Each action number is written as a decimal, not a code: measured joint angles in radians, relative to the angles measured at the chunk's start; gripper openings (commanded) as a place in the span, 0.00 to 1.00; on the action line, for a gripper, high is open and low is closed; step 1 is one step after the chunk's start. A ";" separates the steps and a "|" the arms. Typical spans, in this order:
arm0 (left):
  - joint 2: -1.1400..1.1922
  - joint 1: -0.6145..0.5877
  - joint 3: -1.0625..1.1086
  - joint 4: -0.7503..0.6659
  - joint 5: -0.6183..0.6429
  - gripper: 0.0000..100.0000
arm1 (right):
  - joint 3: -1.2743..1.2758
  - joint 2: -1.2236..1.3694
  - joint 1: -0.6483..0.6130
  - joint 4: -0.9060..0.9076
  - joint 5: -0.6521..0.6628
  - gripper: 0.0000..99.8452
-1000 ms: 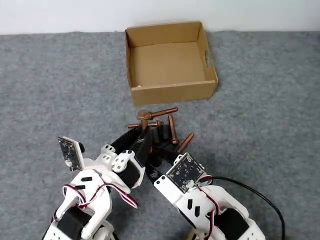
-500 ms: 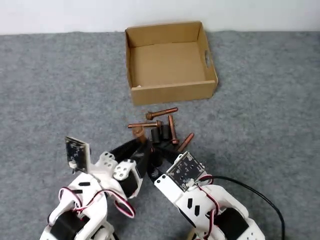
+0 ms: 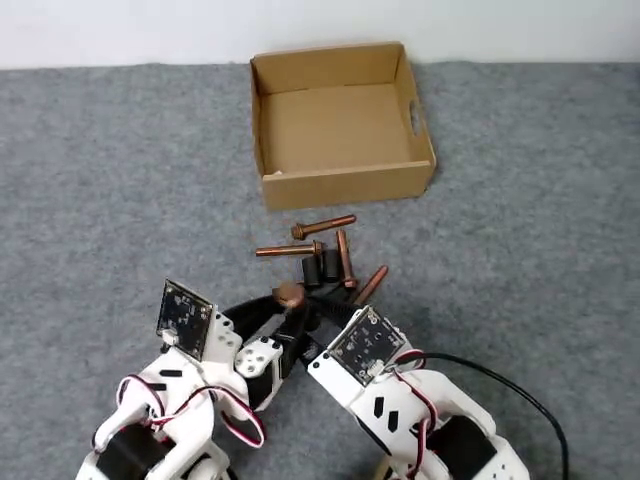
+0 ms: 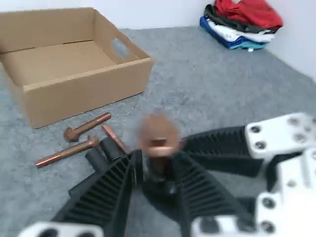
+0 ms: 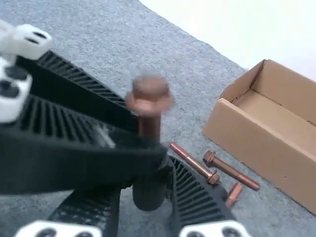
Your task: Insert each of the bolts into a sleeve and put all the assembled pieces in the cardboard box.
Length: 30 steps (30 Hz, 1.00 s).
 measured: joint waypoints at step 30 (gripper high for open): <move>0.005 -0.535 0.002 0.094 -0.054 0.00 | -0.172 0.110 0.370 0.017 -0.124 0.01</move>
